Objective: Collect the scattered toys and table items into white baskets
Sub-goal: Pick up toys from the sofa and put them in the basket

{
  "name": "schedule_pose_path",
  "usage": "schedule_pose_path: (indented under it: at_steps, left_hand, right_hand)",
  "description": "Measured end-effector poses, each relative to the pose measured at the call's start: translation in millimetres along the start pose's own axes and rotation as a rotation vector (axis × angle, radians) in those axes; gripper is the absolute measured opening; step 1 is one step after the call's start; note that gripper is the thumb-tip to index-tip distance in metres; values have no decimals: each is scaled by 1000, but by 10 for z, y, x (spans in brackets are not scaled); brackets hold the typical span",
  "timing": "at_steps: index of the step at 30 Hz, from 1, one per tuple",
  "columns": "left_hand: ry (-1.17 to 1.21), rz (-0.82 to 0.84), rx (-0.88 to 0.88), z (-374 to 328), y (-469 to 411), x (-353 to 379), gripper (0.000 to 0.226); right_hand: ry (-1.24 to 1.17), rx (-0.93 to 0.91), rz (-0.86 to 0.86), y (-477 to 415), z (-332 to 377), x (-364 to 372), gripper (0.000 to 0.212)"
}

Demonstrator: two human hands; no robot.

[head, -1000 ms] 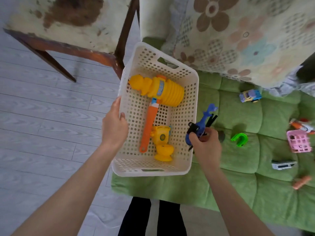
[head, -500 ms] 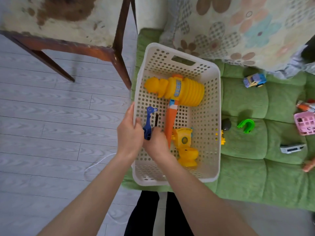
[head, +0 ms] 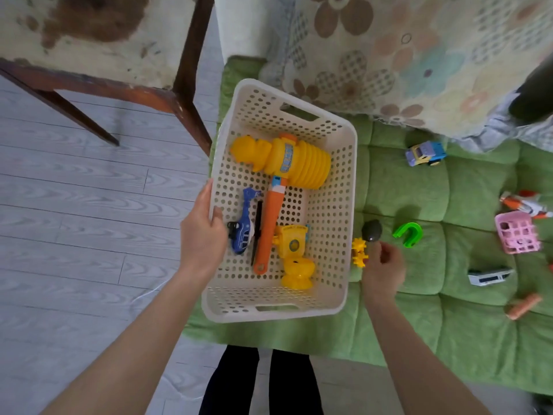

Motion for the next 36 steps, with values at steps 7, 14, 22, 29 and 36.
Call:
schedule_pose_path:
  at_steps: [7, 14, 22, 29, 36]
  left_hand:
    - [-63, -77, -17, 55, -110, 56, 45]
    - [-82, -97, -12, 155, -193, 42, 44]
    - [-52, -23, -31, 189, -228, 24, 44]
    - [-47, 19, -5, 221, -225, 27, 47]
    - [-61, 1, 45, 259, -241, 33, 46]
  right_hand:
    - [354, 102, 458, -315, -708, 361, 54]
    - [352, 67, 436, -406, -709, 446, 32]
    - [42, -23, 126, -120, 40, 66, 32]
    - [235, -450, 580, 353, 670, 706, 33]
    - [503, -316, 654, 37, 613, 1411, 23]
Point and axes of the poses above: each hand's wrist, its own y-axis away from the middle knuckle, its own x-axis out of the palm, z = x × y, the point moved 5 cm from there along -y, towards the middle knuckle, and after that the axes turned 11 degrees about -x, right-handed, at the moved point
